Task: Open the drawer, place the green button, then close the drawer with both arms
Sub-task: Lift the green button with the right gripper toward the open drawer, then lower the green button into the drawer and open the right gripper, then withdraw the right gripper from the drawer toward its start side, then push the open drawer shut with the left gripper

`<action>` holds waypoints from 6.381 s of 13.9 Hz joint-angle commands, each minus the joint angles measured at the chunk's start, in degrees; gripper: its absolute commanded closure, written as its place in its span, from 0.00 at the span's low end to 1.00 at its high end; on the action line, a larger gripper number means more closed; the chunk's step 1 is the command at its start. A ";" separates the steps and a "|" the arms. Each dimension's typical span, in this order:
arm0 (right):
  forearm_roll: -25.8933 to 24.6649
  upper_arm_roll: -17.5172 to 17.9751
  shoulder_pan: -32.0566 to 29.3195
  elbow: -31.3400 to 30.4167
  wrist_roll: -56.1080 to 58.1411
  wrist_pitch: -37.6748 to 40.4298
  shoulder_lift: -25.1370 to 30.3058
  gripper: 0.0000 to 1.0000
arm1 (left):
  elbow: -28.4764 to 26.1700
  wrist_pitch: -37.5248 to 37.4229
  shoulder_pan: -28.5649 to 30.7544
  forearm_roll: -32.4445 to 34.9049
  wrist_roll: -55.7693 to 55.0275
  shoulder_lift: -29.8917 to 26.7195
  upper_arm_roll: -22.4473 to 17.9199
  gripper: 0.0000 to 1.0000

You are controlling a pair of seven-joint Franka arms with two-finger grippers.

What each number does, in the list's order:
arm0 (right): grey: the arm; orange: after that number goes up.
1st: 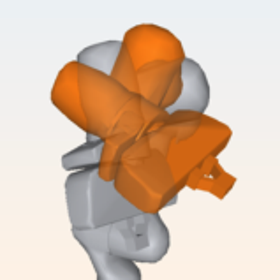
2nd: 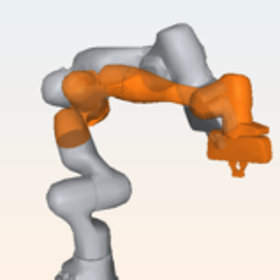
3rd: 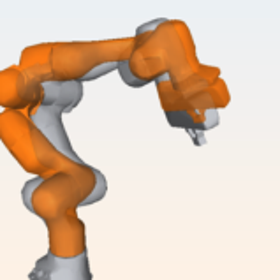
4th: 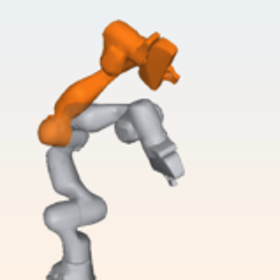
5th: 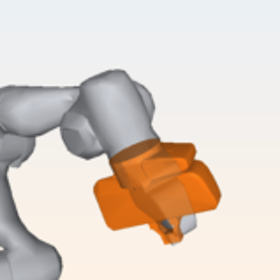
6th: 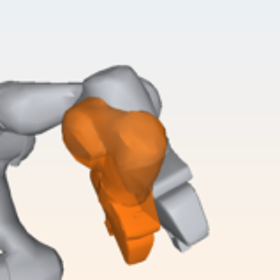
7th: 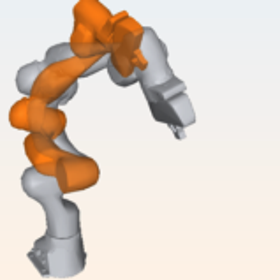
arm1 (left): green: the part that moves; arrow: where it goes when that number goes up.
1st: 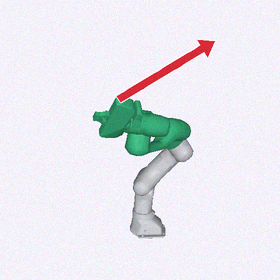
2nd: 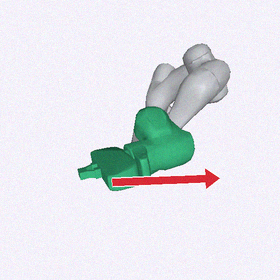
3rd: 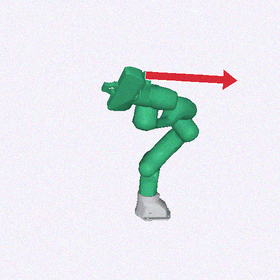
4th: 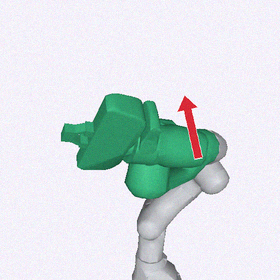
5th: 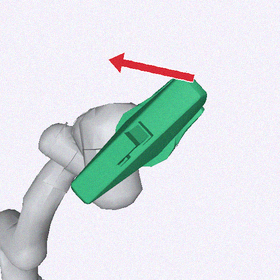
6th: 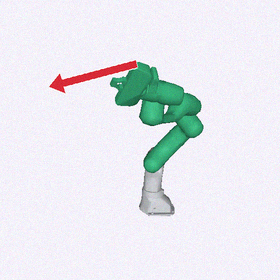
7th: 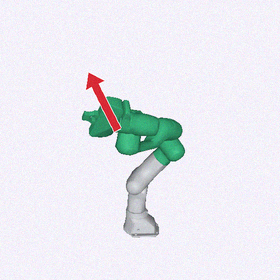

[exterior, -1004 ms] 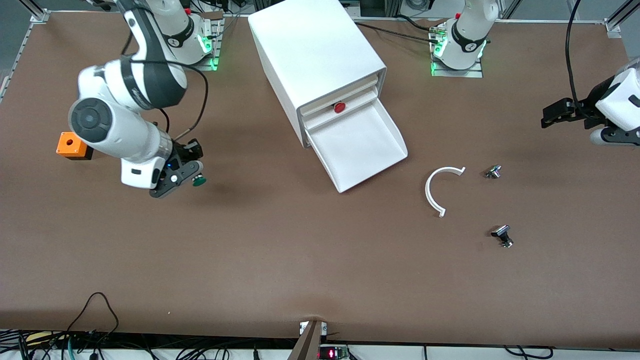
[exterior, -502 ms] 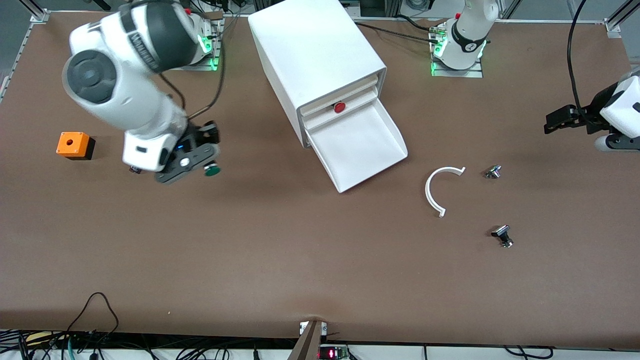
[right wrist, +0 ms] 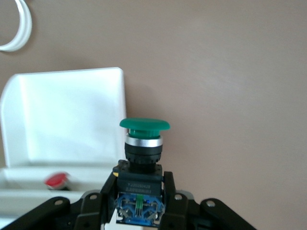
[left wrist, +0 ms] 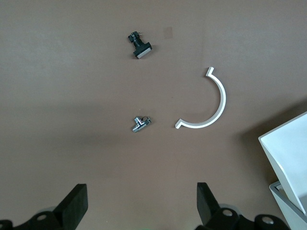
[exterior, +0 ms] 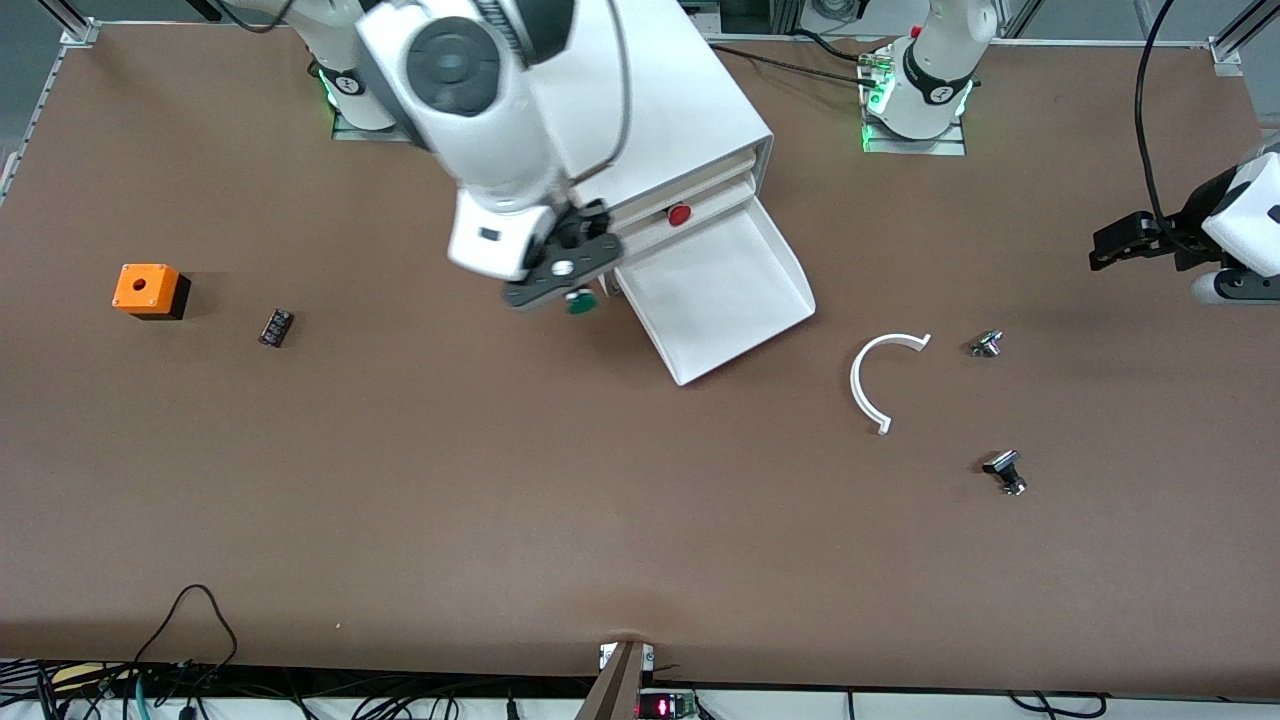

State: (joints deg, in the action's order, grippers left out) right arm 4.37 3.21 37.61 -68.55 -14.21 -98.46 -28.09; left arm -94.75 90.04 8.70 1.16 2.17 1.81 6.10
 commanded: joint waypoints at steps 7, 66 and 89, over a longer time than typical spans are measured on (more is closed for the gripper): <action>-0.24 -0.92 10.63 6.59 -9.96 -12.27 -14.44 1.00 | 1.41 -0.04 0.00 0.69 0.20 0.39 -0.03 0.00; -4.46 -8.04 -32.07 -18.99 25.58 12.06 19.57 0.00 | 1.85 9.87 -5.53 -5.81 -26.32 10.93 3.57 0.00; -4.37 -12.70 -32.07 -16.18 -1.52 12.33 19.65 0.00 | -10.27 46.36 -29.00 -4.76 -63.08 30.71 2.69 0.00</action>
State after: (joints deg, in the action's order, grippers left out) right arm 0.60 -9.27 5.54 -85.31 -14.90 -86.36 -8.77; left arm -103.92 135.55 -18.92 -4.07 -60.18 33.37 9.68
